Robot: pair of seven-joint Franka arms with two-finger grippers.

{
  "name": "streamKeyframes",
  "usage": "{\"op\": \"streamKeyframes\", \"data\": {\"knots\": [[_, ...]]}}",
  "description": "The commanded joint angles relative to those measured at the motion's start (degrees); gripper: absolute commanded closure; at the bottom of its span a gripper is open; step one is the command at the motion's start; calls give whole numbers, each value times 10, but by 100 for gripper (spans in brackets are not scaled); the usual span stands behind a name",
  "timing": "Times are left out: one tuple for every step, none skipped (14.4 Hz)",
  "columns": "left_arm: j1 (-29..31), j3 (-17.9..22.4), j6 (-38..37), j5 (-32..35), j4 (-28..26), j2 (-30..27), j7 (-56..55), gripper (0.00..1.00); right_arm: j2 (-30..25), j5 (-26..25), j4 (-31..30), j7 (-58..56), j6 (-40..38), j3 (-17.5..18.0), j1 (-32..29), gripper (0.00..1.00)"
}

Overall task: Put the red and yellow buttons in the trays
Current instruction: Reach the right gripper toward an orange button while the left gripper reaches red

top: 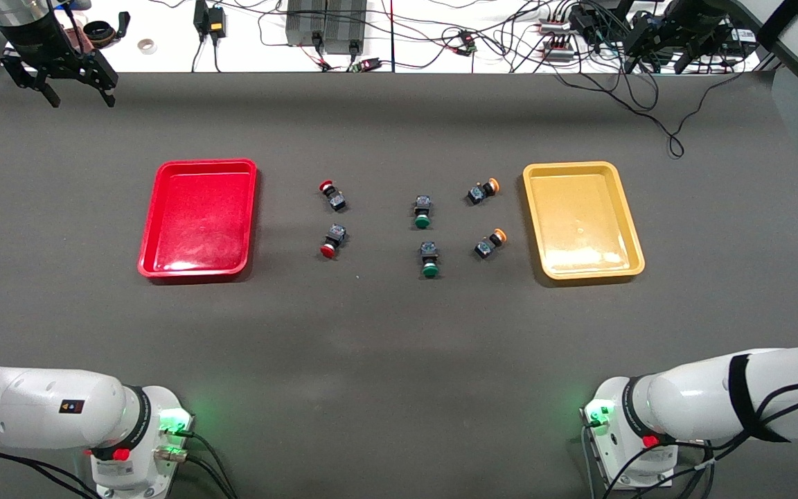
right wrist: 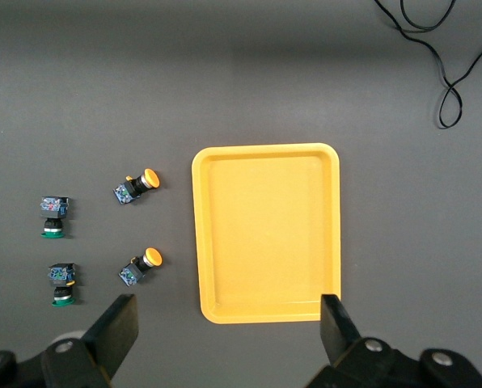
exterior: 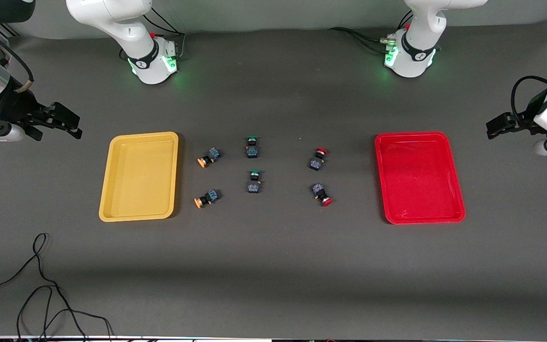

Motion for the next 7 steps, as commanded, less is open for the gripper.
{"op": "streamKeyframes", "data": {"knots": [[-12, 8, -20, 6, 23, 3, -13, 0, 6, -11, 15, -13, -12, 1, -2, 0], [-10, 9, -20, 6, 24, 5, -6, 0, 10, -11, 15, -13, -19, 1, -3, 0], [-10, 10, -23, 7, 24, 7, -6, 0, 11, -11, 14, -12, -21, 1, -2, 0], [-10, 9, -27, 8, 26, 13, -6, 0, 11, -11, 14, -5, -22, 4, 2, 0], [-16, 5, -30, 7, 28, 17, -8, 0, 14, -11, 12, -3, -26, 10, 4, 0], [-18, -5, -54, 3, 31, 31, -14, 0, 31, -10, 12, 3, -35, 28, 3, 0], [-19, -15, -78, 1, 31, 35, -14, 0, 44, -6, 9, 34, -39, 38, 3, 0]]}}
